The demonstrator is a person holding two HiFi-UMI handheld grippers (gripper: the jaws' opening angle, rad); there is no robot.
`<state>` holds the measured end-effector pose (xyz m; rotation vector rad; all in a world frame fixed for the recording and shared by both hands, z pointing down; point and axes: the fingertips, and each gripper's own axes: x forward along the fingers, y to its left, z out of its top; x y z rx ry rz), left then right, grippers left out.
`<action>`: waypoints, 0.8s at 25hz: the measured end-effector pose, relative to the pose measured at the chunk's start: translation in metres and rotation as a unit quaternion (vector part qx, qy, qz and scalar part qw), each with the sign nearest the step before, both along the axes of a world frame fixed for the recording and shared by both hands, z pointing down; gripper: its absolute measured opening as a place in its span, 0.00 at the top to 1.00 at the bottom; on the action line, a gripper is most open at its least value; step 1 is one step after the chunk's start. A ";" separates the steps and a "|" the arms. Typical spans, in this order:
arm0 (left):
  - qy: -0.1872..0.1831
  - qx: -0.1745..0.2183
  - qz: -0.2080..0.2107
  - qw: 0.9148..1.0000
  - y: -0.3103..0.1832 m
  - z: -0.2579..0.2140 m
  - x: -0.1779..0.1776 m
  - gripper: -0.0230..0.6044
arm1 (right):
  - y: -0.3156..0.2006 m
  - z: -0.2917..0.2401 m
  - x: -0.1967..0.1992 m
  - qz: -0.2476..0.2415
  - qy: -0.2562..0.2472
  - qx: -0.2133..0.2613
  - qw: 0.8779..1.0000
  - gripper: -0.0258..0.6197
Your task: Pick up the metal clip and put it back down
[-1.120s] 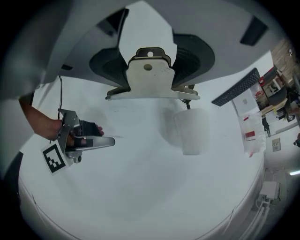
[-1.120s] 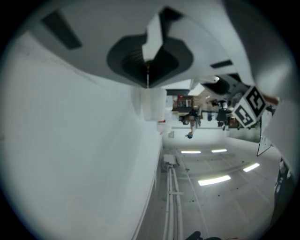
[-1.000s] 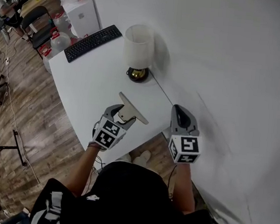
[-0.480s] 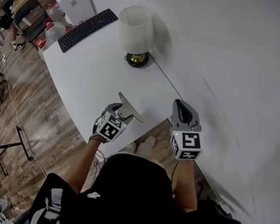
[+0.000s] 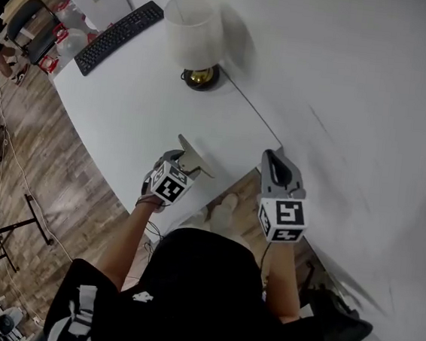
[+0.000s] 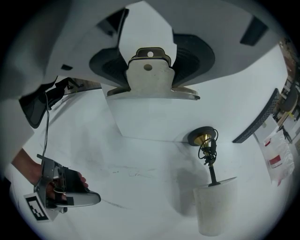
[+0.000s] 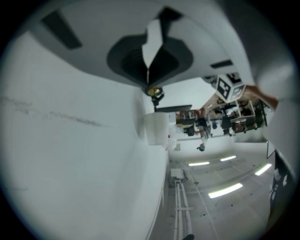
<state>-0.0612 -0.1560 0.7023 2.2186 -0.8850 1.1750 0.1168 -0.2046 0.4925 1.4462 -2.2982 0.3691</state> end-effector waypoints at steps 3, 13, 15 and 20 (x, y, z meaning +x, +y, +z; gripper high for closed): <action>-0.003 -0.004 0.001 1.000 -0.006 0.008 0.003 0.48 | 0.002 0.006 0.002 0.003 0.002 -0.006 1.000 0.91; -0.004 0.000 -0.015 1.000 -0.035 0.024 0.013 0.48 | 0.004 0.020 -0.001 -0.002 0.011 -0.022 1.000 0.91; -0.006 0.006 -0.015 1.000 -0.041 0.025 0.014 0.48 | 0.005 0.021 -0.002 -0.002 0.010 -0.025 1.000 0.91; -0.003 0.011 -0.019 1.000 -0.052 0.028 0.020 0.48 | 0.005 0.026 -0.002 -0.002 0.012 -0.032 0.999 0.91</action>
